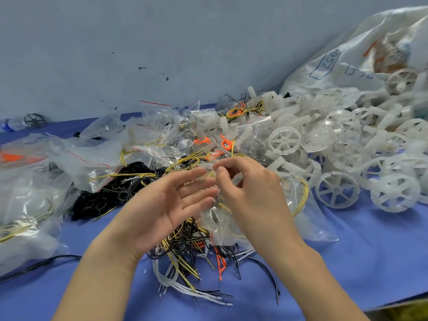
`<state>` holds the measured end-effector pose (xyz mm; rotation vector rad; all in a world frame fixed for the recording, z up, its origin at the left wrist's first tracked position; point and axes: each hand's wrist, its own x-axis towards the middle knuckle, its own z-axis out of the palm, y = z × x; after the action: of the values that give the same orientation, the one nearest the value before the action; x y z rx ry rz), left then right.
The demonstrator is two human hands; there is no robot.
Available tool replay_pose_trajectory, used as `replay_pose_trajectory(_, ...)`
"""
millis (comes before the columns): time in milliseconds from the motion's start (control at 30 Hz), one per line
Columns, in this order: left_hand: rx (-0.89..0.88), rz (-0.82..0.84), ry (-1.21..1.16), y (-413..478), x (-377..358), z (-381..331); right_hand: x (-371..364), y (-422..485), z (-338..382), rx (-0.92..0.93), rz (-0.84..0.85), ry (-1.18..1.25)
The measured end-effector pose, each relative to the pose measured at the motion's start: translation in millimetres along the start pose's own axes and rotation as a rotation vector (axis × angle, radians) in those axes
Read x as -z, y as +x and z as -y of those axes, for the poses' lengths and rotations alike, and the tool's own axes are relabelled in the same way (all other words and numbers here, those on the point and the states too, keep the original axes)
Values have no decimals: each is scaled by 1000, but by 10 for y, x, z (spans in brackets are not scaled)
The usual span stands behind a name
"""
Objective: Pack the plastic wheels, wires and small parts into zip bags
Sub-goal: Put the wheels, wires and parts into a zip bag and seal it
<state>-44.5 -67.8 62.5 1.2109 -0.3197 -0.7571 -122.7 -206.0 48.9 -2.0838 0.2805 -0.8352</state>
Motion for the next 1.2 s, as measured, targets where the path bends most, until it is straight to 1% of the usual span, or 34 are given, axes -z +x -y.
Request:
replay_pose_trajectory(33,-36,-59,-49,25,117,-5,5,5,-5,-1,-2,-5)
replay_pose_trajectory(133,-145,-387,-112,72,462,-33,32,19,-31,-15,5,-6)
replay_pose_trajectory(200,-192,-494,-90,95,603,-37,53,28,-52,-28,3,-3)
replay_pose_trajectory(267,-194,-532,-22,98,637,-33,72,42,-66,-41,8,-4)
replay_pose_trajectory(467,-205,-522,229,102,553,9,113,57,-110,-39,34,-45)
replay_pose_trajectory(600,-220,-531,347,79,486,16,91,45,-126,26,87,-140)
replay_pose_trajectory(667,-230,-506,423,66,455,23,96,50,-124,58,147,-184)
replay_pose_trajectory(767,-255,-462,545,76,398,55,118,49,-130,24,319,-236)
replay_pose_trajectory(833,-287,-452,633,99,365,101,122,28,-146,4,393,-292)
replay_pose_trajectory(867,-303,-443,687,110,350,130,119,19,-155,-1,394,-303)
replay_pose_trajectory(933,-342,-400,841,139,334,198,122,17,-168,-4,343,-294)
replay_pose_trajectory(1067,-405,-281,1195,240,308,378,186,60,-159,-25,142,-235)
replay_pose_trajectory(1133,-388,-275,1397,295,314,459,177,42,-117,-20,68,-212)
replay_pose_trajectory(1200,-332,-302,1538,323,335,490,87,-24,-44,6,45,-205)
